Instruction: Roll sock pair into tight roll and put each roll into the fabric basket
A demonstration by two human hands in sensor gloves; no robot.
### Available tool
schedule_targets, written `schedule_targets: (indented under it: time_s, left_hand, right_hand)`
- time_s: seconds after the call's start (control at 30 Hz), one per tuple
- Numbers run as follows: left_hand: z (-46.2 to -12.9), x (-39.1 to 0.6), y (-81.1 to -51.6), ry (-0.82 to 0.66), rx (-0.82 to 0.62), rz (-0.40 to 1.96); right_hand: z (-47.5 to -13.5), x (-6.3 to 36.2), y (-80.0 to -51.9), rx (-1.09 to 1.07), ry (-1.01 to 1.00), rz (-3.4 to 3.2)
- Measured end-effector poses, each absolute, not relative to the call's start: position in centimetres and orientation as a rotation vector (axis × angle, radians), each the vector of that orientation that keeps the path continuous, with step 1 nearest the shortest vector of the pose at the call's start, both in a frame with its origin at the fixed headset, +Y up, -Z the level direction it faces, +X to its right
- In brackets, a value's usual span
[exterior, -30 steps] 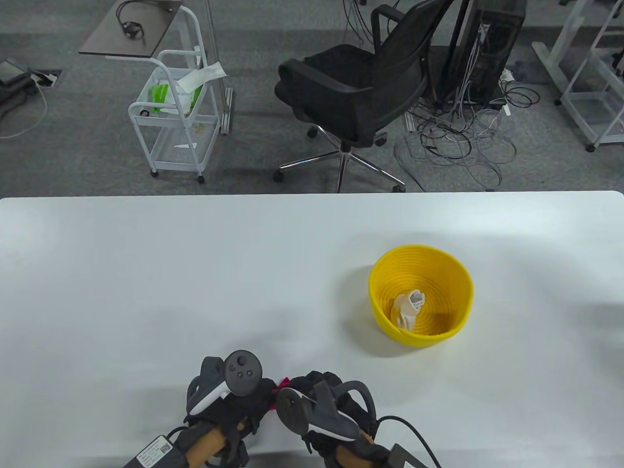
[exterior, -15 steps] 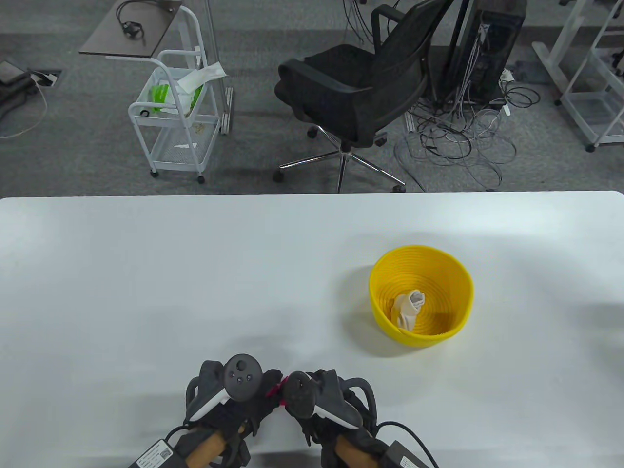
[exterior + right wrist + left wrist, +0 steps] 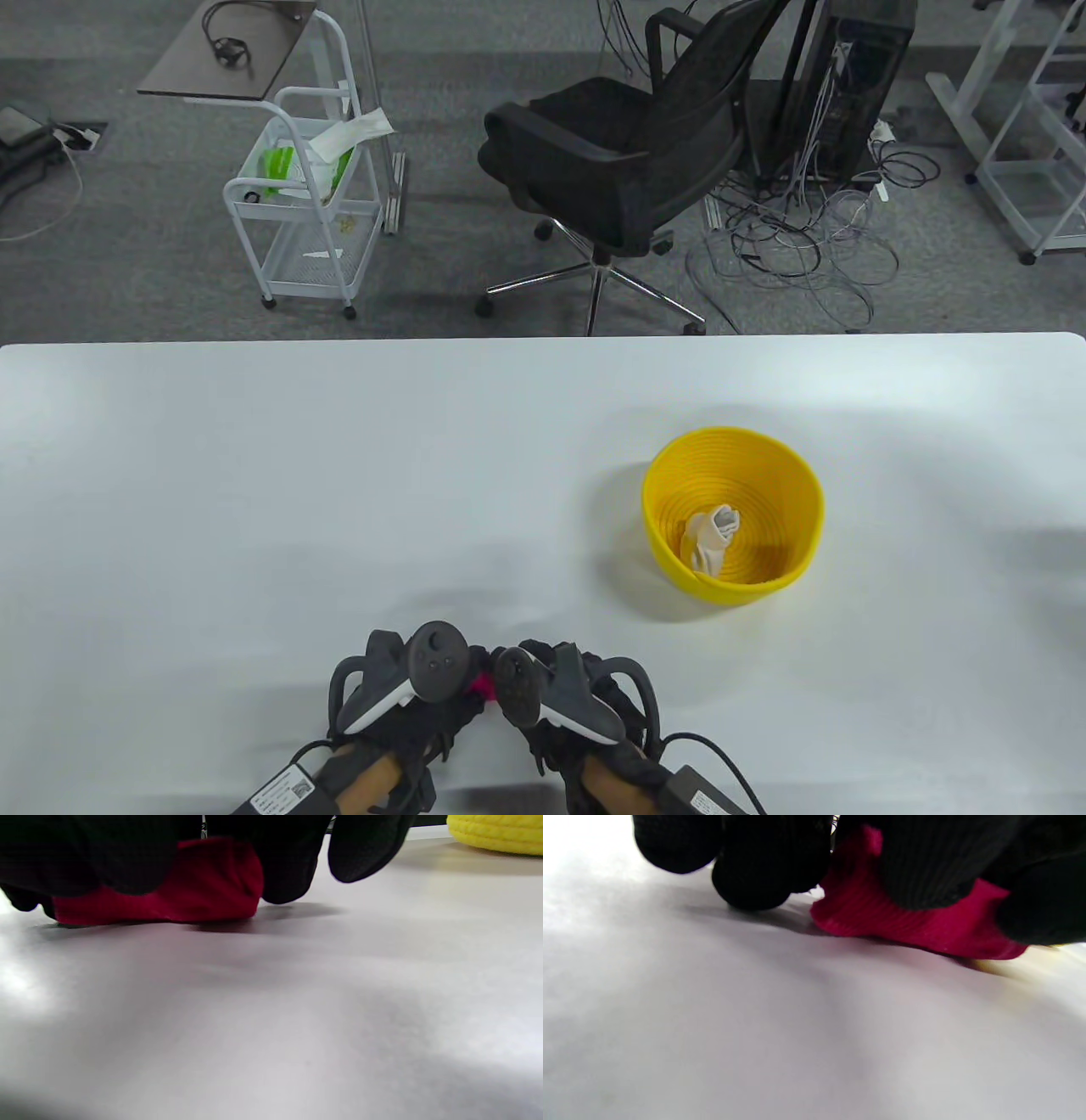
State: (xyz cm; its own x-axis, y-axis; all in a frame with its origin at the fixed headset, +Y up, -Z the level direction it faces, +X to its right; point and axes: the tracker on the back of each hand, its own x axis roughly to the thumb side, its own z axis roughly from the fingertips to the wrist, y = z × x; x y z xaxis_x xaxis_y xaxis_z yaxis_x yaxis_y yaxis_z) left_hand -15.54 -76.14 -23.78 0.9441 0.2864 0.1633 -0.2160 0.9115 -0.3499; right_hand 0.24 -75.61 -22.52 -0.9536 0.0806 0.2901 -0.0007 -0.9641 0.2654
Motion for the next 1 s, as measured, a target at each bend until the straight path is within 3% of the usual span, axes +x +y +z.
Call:
schedule_targets:
  time_s: [0.27, 0.43, 1.0]
  left_hand:
    - [-23.8, -15.5, -76.3, -0.254, -0.428, 0.295]
    - [-23.8, -15.5, -76.4, -0.266, -0.436, 0.3]
    - [-23.7, -16.1, -75.4, -0.208, -0.288, 0.306]
  right_hand:
    - [-21.1, -0.2, -72.9, 0.617, 0.123, 3.035]
    - [-21.1, -0.4, -73.7, 0.639, 0.297, 3.067]
    - [-22.5, 0.2, -76.1, 0.49, 0.467, 3.031]
